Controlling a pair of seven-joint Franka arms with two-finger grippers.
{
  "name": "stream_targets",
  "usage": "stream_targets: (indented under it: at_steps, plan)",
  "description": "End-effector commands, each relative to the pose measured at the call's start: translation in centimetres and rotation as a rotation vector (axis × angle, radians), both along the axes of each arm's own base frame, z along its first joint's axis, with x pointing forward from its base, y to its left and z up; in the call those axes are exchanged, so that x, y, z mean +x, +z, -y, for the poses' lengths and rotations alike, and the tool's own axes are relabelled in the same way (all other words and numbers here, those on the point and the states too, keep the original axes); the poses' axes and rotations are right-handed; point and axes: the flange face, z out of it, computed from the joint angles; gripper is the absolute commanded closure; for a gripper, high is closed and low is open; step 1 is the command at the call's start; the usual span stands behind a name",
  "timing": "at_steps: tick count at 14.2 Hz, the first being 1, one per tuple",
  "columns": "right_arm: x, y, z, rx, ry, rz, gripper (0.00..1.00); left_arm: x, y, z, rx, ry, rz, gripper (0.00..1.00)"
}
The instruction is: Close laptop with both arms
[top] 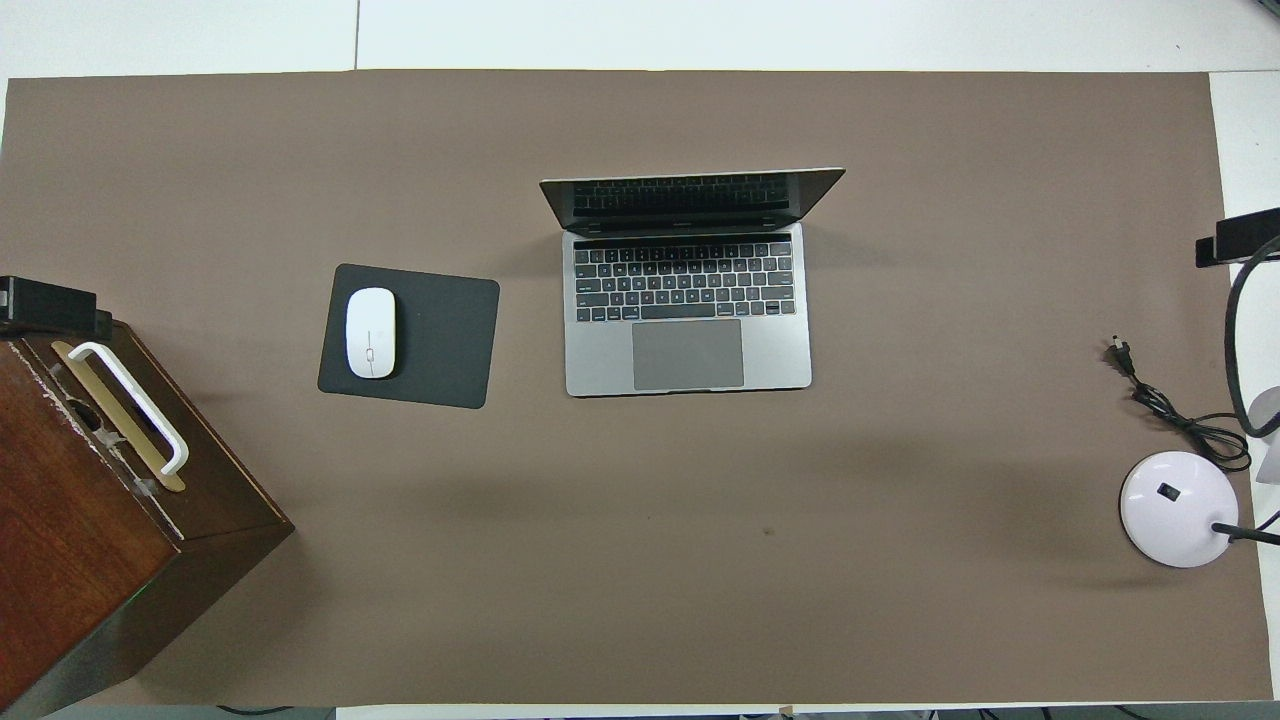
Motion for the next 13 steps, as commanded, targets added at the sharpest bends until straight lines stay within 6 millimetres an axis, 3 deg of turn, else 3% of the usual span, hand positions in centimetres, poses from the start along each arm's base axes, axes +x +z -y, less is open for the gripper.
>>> stream_targets:
  at_steps: [1,13]
  plan:
    - [0.12,0.21,-0.09,0.002,-0.005,-0.004,0.0,-0.72,0.0,-0.14,-0.012,-0.001,-0.006,0.0]
    - [0.42,-0.4,-0.55,0.003,0.002,-0.017,0.0,-0.7,0.02,-0.06,-0.012,-0.002,-0.004,0.0]
